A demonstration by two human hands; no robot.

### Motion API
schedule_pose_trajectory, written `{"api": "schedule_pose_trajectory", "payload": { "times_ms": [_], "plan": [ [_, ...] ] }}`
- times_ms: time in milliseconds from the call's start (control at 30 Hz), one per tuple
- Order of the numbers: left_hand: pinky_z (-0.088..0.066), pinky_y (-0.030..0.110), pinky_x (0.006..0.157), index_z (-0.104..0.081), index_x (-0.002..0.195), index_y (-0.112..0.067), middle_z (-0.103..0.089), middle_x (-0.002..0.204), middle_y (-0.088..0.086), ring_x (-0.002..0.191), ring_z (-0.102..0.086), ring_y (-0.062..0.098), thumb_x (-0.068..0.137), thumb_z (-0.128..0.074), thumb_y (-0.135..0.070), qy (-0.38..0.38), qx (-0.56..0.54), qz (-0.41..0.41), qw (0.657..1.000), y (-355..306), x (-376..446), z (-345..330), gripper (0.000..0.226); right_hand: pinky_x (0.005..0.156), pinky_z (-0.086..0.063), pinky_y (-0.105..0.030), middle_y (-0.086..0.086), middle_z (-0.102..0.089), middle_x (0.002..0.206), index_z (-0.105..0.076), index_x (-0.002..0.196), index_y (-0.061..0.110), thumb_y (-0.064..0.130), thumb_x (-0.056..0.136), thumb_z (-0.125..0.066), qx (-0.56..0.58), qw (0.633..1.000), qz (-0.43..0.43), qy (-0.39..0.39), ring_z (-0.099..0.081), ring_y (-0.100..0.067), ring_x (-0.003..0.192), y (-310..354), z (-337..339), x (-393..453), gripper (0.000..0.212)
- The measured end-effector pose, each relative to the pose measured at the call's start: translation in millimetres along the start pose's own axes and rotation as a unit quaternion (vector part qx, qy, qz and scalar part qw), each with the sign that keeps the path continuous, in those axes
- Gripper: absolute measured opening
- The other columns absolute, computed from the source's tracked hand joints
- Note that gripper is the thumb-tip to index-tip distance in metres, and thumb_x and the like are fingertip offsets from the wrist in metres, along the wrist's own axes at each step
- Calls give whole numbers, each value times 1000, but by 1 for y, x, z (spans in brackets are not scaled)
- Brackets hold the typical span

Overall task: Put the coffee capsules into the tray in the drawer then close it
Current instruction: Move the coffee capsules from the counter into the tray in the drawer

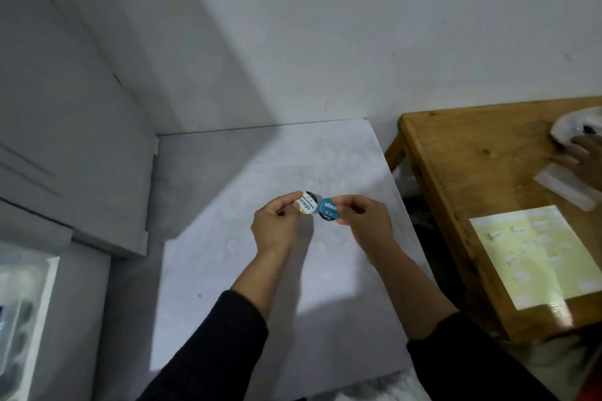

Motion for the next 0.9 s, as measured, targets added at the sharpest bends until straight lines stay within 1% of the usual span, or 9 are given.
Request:
{"api": "schedule_pose_trajectory", "payload": {
  "times_ms": [100, 167, 300, 433, 533, 633, 733, 833, 900],
  "plan": [
    [-51, 27, 90, -71, 73, -36, -73, 92, -9, 91, -66, 9, 82, -59, -7, 5, -49, -24, 999, -9, -18, 15, 32, 60, -53, -14, -6, -67, 81, -70, 89, 6, -4, 84, -56, 57, 998, 7, -4, -63, -10, 69, 14, 5, -25, 19],
    [-51, 32, 93, -72, 76, -34, -73, 94, -7, 96, -67, 12, 83, -60, -7, 9, -77, -34, 996, -14, -35, 27, 31, 60, -53, -14, -10, -69, 87, -70, 93, 6, -4, 84, -55, 71, 997, 22, 4, -65, -15, 75, 22, 7, -45, 20],
    [-50, 30, 93, -72, 81, -31, -72, 97, -6, 96, -67, 12, 85, -59, -6, 9, -113, -62, 992, -22, -71, 55, 29, 60, -54, -13, -9, -68, 87, -68, 93, 3, -3, 87, -56, 157, 987, 38, 24, -65, -14, 74, 34, 8, -86, 15],
    [-48, 25, 90, -72, 81, -32, -72, 98, -6, 90, -67, 7, 87, -57, -6, 3, -130, -82, 988, -28, -107, 92, 30, 63, -53, -15, -4, -68, 82, -68, 82, 14, -4, 87, -55, 210, 974, 53, 65, -62, -15, 70, 46, -1, -127, 22],
    [-47, 23, 88, -71, 80, -30, -72, 95, -5, 86, -67, 6, 87, -56, -4, -11, -145, -104, 984, -34, -132, 120, 31, 66, -53, -16, -3, -69, 81, -69, 82, 15, -4, 87, -55, 228, 966, 64, 100, -61, -13, 68, 57, -11, -155, 24],
    [-47, 24, 91, -70, 86, -25, -71, 93, -3, 89, -66, 9, 87, -55, -1, -27, -166, -123, 978, -41, -154, 145, 28, 70, -54, -19, -2, -70, 80, -70, 81, 17, -3, 86, -57, 233, 962, 75, 122, -63, -13, 68, 69, -22, -179, 25],
    [-49, 22, 89, -71, 83, -26, -72, 92, -3, 92, -66, 11, 87, -56, -1, -55, -188, -143, 970, -46, -168, 168, 30, 70, -55, -19, -2, -70, 80, -70, 82, 15, -3, 85, -58, 241, 957, 80, 140, -64, -12, 67, 81, -36, -198, 22],
    [-52, 15, 82, -70, 84, -26, -72, 86, -8, 82, -67, 2, 87, -56, 0, -87, -202, -166, 961, -47, -180, 190, 30, 71, -56, -20, -4, -69, 81, -70, 91, 6, -4, 84, -59, 249, 953, 76, 154, -65, -9, 64, 91, -54, -214, 16],
    [-52, 15, 80, -71, 85, -27, -73, 83, -11, 80, -67, 1, 86, -57, -2, -114, -204, -171, 957, -45, -184, 207, 29, 74, -57, -23, -6, -70, 83, -70, 90, 8, -3, 84, -60, 252, 951, 73, 166, -66, -7, 62, 95, -67, -224, 16]
  ]
}}
Point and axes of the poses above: each hand's wrist, its own x-axis towards the middle knuckle, its own z-axis out of the back of the hand, y = z × x, the point moved 3 cm from there along x, towards the middle knuckle
